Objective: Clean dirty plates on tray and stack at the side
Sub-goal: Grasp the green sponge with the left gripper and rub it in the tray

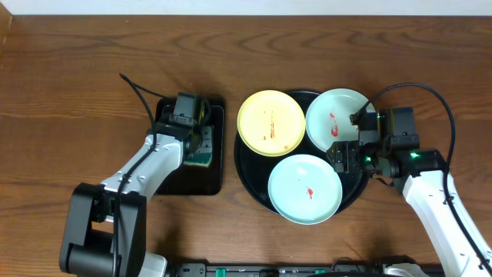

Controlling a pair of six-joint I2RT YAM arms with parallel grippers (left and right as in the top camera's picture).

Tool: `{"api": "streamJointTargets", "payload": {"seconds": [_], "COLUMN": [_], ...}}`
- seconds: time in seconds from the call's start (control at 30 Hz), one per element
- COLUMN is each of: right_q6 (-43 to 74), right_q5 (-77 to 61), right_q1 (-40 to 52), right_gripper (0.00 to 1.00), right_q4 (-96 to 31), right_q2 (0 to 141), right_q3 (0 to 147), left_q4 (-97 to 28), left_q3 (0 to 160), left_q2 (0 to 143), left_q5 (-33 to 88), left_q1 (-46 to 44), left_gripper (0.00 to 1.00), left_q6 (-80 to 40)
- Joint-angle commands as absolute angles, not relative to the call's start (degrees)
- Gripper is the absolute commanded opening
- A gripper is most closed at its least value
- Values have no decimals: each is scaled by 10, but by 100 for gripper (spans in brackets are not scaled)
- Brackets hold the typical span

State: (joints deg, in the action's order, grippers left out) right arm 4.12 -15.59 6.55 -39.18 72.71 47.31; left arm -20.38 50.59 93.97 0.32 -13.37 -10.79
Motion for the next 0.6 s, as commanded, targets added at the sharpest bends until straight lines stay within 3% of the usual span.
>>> {"api": "streamJointTargets", "payload": {"seconds": [0.0,0.17,0.57], "right_q6": [47,47,53], "right_q5": [-153,-153,-153], "right_q1": [70,70,70], "right_gripper": [83,83,81], "right_q4": [-391,-390,-392], "right_q2": [729,729,729], "right_q3": [483,483,483], "left_q4": [-202,-181,-174], "left_q3": [489,470,465], "left_q2": [944,944,944], "left_q5": [9,9,9], "left_q1": [-136,-136,-136], "left_gripper": [55,55,40], "left_q6": [-118,-118,-128]}}
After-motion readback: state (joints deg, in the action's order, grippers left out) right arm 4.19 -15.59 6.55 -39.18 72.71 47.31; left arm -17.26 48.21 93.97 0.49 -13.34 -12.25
